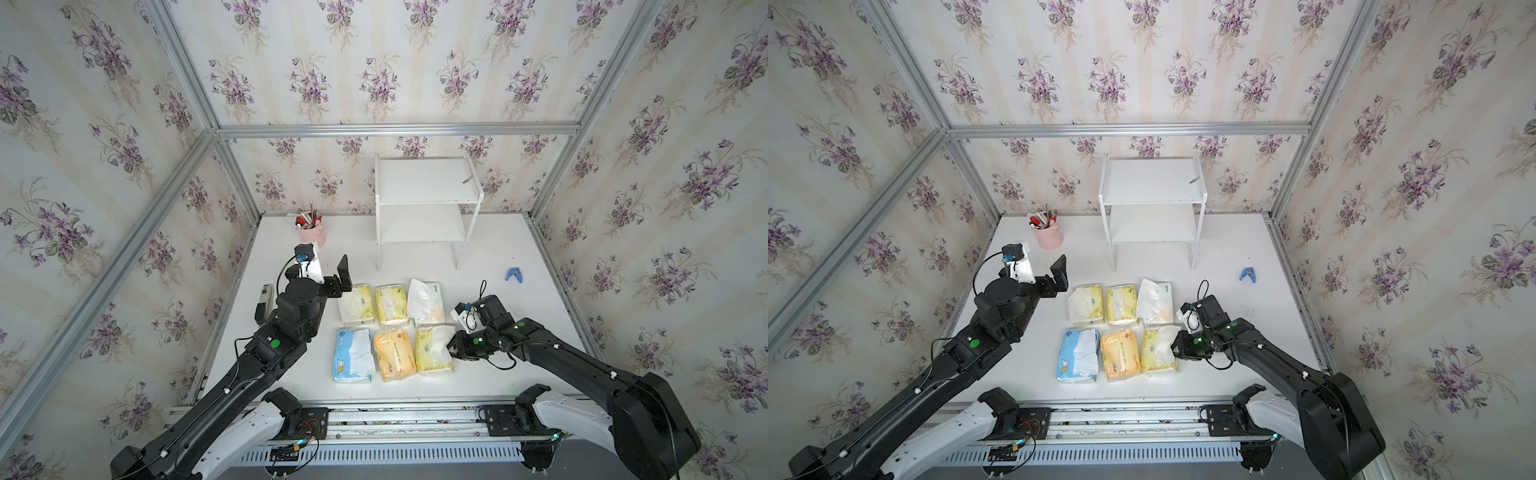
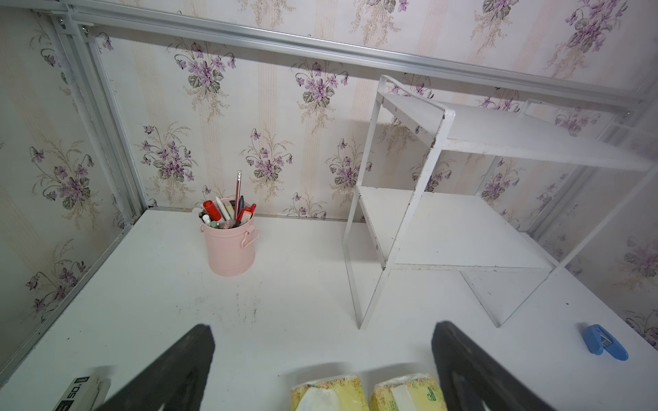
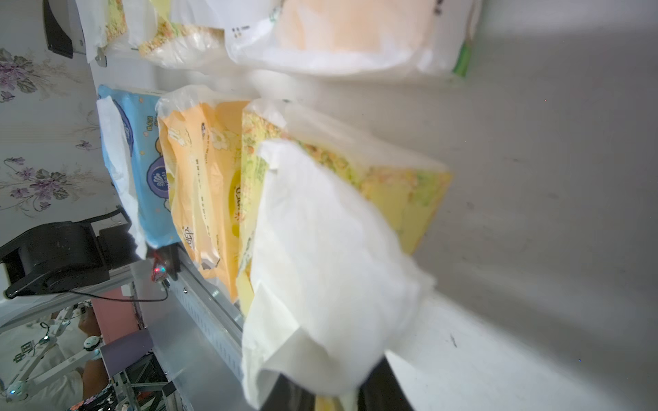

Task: Remove the tissue boxes from the shelf
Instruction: Place the box of tissues at the center of the board, then reset both arms

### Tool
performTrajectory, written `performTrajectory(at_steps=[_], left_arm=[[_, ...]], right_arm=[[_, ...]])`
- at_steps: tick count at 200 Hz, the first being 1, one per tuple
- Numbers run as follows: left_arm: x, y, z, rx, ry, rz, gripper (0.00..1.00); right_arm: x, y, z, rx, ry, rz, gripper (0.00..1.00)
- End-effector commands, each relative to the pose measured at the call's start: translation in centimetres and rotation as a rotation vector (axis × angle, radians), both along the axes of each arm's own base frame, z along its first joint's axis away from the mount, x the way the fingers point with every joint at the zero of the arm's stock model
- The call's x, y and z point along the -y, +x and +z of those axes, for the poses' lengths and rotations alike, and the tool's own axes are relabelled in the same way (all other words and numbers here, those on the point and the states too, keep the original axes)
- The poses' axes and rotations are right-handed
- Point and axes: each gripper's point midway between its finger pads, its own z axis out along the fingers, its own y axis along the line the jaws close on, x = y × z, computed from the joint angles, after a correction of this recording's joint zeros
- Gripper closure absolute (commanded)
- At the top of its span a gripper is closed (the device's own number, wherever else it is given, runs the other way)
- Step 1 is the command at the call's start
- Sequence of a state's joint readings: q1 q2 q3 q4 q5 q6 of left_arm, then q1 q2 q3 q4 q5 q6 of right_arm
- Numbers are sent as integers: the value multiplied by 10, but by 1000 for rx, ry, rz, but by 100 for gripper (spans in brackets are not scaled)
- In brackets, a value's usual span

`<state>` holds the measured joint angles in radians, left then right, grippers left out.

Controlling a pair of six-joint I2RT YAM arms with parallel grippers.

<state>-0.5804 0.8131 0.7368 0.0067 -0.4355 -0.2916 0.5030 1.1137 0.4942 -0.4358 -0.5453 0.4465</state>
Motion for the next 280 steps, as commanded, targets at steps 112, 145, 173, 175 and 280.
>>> performTrajectory(at_steps=[112,145,173,175,280], left_arm=[[-51,0,-21,-91,-19,199,1],[-87,-5,-46,-184,-79,349,1],[-114,-13,-72,-251,-121,446,1],[-115,-13,-74,-253,-122,450,1],[-140,-17,-112,-219,143,502,1]], right_arm=[[57,59,57,369,-166,-392,39],[69,90,104,587,-187,-458,35],[83,118,147,814,-231,-529,23],[84,120,150,833,-235,-533,22],[207,167,141,1131,-396,-977,0]])
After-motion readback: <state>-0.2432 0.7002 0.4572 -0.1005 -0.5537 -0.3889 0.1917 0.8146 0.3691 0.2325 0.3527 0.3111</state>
